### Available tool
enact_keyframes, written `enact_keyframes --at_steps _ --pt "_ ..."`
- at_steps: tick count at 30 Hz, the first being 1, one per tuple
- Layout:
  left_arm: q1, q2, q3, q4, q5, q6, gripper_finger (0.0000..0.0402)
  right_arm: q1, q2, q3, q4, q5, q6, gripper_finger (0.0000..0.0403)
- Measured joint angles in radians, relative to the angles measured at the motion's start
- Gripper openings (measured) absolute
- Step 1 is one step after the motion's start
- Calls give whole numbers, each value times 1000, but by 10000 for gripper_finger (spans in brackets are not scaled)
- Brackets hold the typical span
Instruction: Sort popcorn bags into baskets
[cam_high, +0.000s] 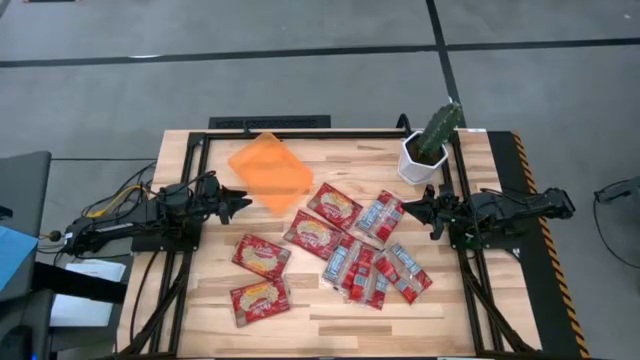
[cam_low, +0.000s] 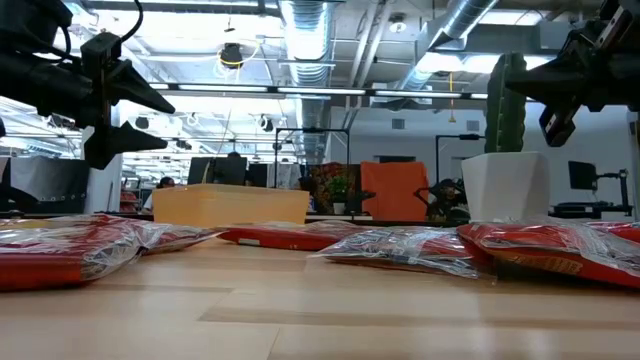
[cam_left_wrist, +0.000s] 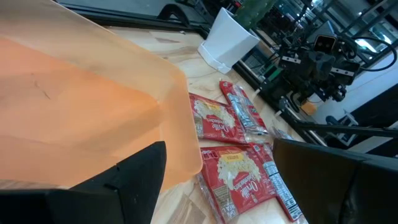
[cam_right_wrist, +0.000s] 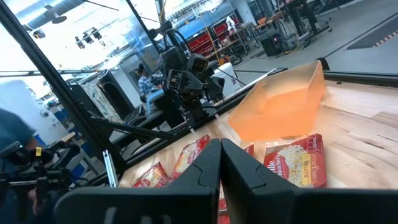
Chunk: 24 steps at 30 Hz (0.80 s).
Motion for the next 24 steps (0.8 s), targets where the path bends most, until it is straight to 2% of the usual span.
enact_keyframes --at_steps 11,19,24 --pt "0 0 0 1 0 0 284 0 0 0 0 0 0 37" --pt "1 0 0 3 -26 108 284 0 0 0 0 0 0 37" --pt "1 0 0 6 -33 122 284 0 0 0 0 0 0 37"
